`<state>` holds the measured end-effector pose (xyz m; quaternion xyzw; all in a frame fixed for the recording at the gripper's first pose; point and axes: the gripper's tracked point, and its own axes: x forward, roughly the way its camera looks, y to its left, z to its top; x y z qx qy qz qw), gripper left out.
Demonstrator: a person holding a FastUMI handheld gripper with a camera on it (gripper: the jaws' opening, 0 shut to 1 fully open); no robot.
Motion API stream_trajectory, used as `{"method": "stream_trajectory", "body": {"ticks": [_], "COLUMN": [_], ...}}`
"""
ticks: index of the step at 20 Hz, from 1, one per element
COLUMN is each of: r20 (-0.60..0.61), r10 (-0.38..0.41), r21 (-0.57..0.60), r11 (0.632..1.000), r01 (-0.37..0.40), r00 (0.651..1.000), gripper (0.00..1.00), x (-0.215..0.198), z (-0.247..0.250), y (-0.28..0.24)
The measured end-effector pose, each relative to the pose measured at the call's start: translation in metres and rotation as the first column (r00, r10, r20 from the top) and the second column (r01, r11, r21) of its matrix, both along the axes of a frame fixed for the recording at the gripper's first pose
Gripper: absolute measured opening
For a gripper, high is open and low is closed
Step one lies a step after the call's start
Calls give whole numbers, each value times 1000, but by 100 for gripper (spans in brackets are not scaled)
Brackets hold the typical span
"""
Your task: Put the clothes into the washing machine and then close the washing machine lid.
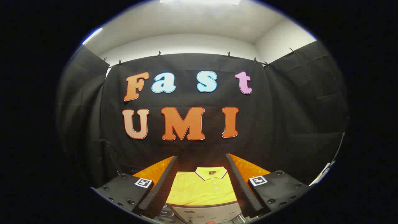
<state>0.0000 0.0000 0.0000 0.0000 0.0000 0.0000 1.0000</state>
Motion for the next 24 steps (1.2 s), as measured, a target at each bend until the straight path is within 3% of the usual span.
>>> {"method": "stream_trajectory", "body": {"ticks": [24], "r20": [-30], "r10": [7], "r21": [-24], "r11": [1000], "r01": [-7], "r00": [1000], "gripper": [98], "x": [25], "z": [-6], "y": [-20]}}
